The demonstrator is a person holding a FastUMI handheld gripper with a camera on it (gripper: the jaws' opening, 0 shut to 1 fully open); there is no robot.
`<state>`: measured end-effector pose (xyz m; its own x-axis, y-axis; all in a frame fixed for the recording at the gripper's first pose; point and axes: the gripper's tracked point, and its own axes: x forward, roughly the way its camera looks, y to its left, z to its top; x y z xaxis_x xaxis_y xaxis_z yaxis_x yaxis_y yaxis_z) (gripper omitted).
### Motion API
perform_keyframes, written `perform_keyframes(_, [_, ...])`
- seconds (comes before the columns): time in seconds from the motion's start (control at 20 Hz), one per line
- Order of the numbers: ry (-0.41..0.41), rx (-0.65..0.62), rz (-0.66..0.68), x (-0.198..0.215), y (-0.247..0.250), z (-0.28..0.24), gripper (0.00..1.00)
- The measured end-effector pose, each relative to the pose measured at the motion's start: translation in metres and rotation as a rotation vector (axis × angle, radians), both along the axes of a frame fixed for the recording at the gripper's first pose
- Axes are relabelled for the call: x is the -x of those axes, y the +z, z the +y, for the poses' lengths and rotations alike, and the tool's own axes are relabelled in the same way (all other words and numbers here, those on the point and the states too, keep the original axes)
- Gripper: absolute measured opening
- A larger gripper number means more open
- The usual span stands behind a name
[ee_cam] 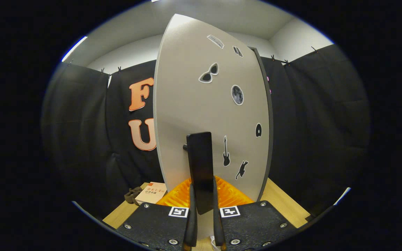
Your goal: Open the shoe cabinet door, grab the shoes and put them into the shoe cabinet, then close the shoe cabinet door.
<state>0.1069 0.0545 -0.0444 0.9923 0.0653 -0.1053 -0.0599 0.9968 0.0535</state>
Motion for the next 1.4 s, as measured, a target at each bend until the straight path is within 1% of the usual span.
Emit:
perform_keyframes(0.1, [-0.003, -0.007, -0.001, 0.004, 0.001, -0.007, 0.19])
perform_keyframes(0.35, [-0.046, -0.015, -0.001, 0.017, 0.001, -0.032, 0.18])
perform_keyframes(0.55, [-0.084, 0.007, 0.002, 0.021, 0.000, -0.045, 0.18])
perform_keyframes(0.75, [-0.115, 0.007, -0.001, 0.036, -0.002, -0.072, 0.17])
perform_keyframes(0.95, [-0.164, -0.006, -0.005, 0.040, -0.003, -0.092, 0.17])
perform_keyframes(1.0, [-0.167, -0.006, -0.006, 0.038, -0.005, -0.097, 0.17])
perform_keyframes(1.05, [-0.180, -0.010, -0.014, 0.042, -0.003, -0.104, 0.13])
perform_keyframes(1.1, [-0.190, -0.014, -0.010, 0.042, -0.004, -0.111, 0.12])
perform_keyframes(1.4, [-0.265, -0.015, -0.011, 0.047, -0.009, -0.153, 0.12])
